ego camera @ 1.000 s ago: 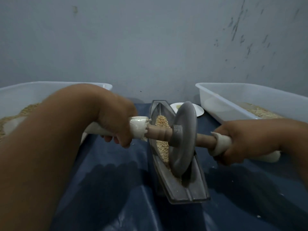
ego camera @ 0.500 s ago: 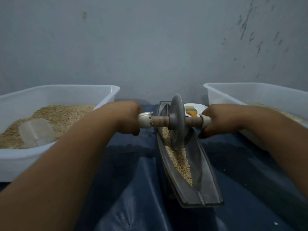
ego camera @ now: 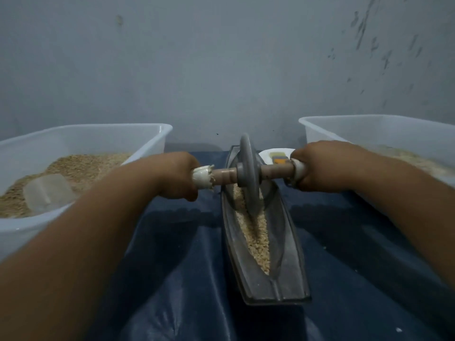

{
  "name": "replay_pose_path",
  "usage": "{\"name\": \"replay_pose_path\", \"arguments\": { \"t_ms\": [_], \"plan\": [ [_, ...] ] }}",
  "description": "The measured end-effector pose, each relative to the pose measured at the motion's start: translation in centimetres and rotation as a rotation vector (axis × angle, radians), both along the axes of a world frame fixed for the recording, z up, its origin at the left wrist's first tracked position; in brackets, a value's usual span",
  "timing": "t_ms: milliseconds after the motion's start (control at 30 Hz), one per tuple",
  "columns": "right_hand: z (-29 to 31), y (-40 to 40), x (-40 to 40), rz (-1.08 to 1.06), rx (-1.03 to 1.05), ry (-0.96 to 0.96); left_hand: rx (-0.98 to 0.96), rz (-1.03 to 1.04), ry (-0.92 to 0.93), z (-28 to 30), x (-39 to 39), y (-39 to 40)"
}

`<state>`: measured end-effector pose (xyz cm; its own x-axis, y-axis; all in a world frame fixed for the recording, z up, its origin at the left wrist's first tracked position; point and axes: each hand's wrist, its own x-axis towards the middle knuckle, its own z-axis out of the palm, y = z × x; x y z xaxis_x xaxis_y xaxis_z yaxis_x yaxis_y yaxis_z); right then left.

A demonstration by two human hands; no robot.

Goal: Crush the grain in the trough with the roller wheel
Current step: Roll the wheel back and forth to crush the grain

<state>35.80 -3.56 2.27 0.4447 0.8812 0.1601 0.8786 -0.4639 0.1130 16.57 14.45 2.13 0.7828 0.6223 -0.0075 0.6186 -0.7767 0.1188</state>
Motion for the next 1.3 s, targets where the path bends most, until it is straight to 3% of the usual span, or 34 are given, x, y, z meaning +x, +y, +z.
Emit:
{"name": "replay_pose_path", "arguments": {
  "t_ms": [100,300,400,467,600,667,733,867,967,1067,1233,1300],
  "plan": [
    [0.6,-0.7,0.4,0.043,-0.023,0.056,0.015,-0.007,0.029,-0.1,0.1,0.0],
    [3.4,-4.1,-0.9,-0.013,-0.461,0.553,-0.308,-0.134,0.351,3.8,-2.3,-1.4],
    [3.4,-4.3,-1.3,0.026,-0.485,0.671,-0.248,-0.152,0.332,3.6,-2.4,-1.6],
    [2.5,-3.7,-1.1,-0.003,-0.367,0.593,-0.187,-0.112,0.267,2.7,-1.8,-1.2],
    [0.0,-1.8,0.6,-0.017,0.035,0.131,-0.003,-0.002,0.037,0.3,-0.5,0.2],
    [-0.3,-1.5,0.9,-0.015,0.100,0.006,0.094,0.013,-0.023,-0.3,0.0,0.4],
    [0.0,-1.6,1.0,-0.021,0.034,0.059,0.063,0.006,0.023,0.0,-0.1,0.2],
    [2.0,-3.2,0.2,-0.065,-0.325,0.448,-0.139,-0.066,0.318,2.7,-1.5,-1.1],
    [2.8,-3.9,-0.6,-0.045,-0.460,0.645,-0.179,-0.119,0.368,3.4,-1.6,-1.9],
    [1.7,-3.2,-0.6,-0.055,-0.347,0.531,-0.096,-0.078,0.271,2.3,-0.7,-1.8],
    [-1.3,-0.9,0.6,0.010,0.130,-0.031,0.114,-0.016,-0.023,0.0,0.5,-0.8],
    [-1.2,-1.0,0.7,0.007,0.085,0.001,0.077,-0.031,0.009,0.2,0.4,-0.7]
  ]
}}
